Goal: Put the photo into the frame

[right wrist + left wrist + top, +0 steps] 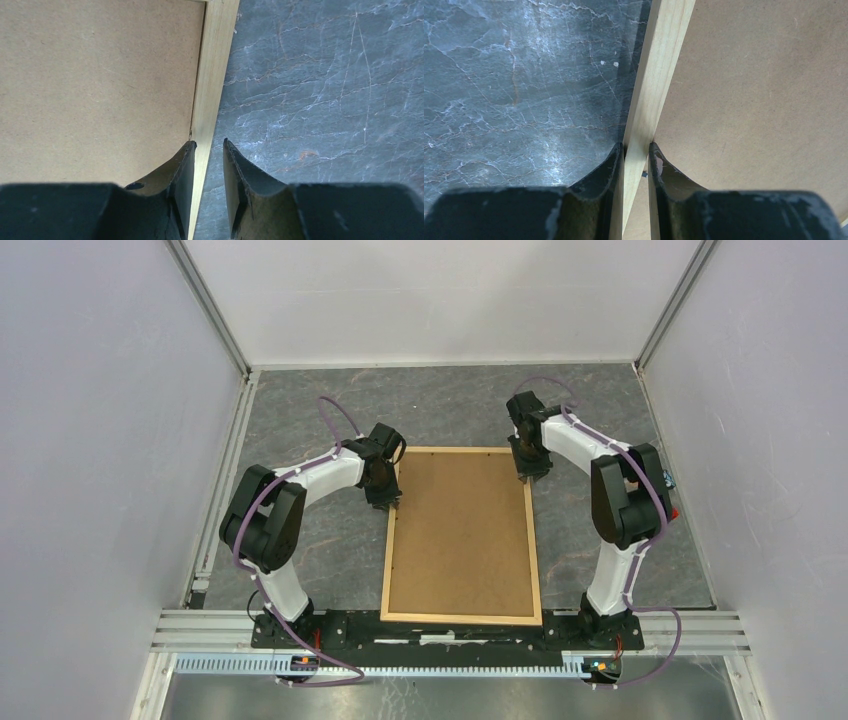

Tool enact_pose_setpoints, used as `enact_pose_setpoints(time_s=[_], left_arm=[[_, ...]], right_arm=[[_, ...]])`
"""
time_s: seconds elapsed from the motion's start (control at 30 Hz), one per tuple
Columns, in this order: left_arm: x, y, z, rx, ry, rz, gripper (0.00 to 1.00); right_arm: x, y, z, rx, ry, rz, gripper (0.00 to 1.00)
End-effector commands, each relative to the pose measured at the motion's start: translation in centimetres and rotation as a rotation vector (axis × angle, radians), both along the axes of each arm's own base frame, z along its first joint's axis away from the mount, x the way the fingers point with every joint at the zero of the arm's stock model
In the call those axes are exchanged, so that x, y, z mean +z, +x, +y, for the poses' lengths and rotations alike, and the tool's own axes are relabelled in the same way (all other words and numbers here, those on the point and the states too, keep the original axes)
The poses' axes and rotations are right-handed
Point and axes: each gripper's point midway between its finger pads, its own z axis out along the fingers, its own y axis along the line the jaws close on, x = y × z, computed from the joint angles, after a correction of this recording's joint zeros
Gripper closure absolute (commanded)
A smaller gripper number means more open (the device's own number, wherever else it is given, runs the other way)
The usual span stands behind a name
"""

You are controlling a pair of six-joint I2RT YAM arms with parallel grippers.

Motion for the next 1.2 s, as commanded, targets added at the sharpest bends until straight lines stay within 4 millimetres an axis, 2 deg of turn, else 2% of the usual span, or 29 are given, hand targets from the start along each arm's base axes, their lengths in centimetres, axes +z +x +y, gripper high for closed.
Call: enact_pose_setpoints(time_s=[0.0,0.5,0.87,0.93,1.03,1.1,1.17], left_arm=[[-2.3,-2.9,0.4,-0.03,0.048,0.111,0.98],[-2.2,-2.9,0.4,-0.033,0.048,0.107,0.98],[-2.2,-2.9,0.4,-0.033,0.049,0.108,0.98],[-2.2,-3.0,0.4,-0.034,0.049,0.11,0.98],[-2.1,-2.9,0.3,-0.036,0.04,0.111,0.98],[-2.1,-3.0,-0.1,-0.043,0.024,0.116,0.98],[-2.2,-3.1,-0.3,-0.044,0.004,0.125,0.98]], right_arm=[[-0.5,0.1,0.1,-0.007,0.0,-0.006,0.67],[-1.9,0.0,-0.9,-0.025,-0.059,0.009,0.69],[-3.0,-1.1,-2.3,-0.053,-0.086,0.038,0.69],[-3.3,-1.2,-1.6,-0.041,-0.025,0.043,0.69],[-3.9,-1.8,2.2,0.045,0.221,0.079,0.68],[-2.7,-1.7,4.2,0.1,0.336,0.053,0.64],[-0.8,-0.7,4.1,0.112,0.332,-0.026,0.56]])
